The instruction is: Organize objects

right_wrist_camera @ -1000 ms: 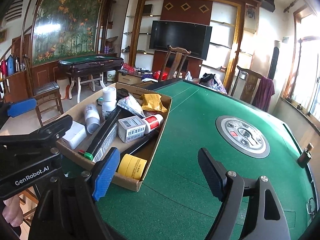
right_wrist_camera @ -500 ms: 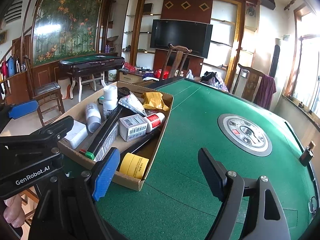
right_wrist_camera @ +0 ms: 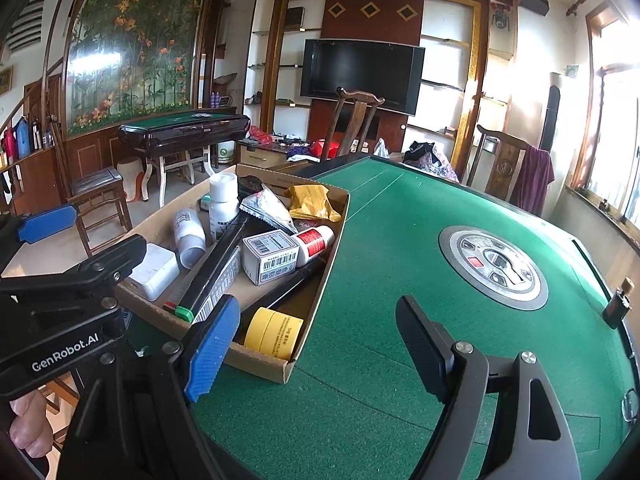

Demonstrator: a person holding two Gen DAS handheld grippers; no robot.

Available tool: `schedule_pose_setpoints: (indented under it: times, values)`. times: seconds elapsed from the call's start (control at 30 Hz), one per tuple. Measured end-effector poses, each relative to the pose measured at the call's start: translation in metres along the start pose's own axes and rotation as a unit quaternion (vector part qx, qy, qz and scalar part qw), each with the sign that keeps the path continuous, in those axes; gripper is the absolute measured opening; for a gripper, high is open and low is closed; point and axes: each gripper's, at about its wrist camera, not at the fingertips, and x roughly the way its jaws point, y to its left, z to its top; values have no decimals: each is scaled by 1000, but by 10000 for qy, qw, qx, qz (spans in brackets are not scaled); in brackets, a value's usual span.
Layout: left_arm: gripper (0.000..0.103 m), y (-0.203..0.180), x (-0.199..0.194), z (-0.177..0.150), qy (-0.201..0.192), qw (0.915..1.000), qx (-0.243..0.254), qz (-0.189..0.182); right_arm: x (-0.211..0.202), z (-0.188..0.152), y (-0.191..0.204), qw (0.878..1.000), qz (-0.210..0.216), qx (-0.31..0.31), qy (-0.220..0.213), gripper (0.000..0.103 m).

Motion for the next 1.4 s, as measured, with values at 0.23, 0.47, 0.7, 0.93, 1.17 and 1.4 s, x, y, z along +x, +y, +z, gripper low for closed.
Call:
schedule_pose_setpoints:
  times: [0.23,0.47,0.7,0.93,1.17,1.4]
  values:
    - [84,-1,-1,0,-10,10000,3,-12,-1,1,2,10000,9,29,-2,81]
    - [84,-2,0,-1,-11,10000,4,-23,0,0,0,10000,12,26,-1,81]
    - [84,-2,0,0,-2,10000,-12,-46,0,0,0,10000,5,30,-6,81]
    - [84,-2,0,-1,11,10000,-2,-52,0,0,2,10000,13,45,8,81]
    - [84,-3,1,-1,20,10000,-13,-61,1,-1,6,10000,27,48,30,81]
    - [84,-2,2,-1,33,10000,-20,-83,2,-1,5,10000,31,59,32,81]
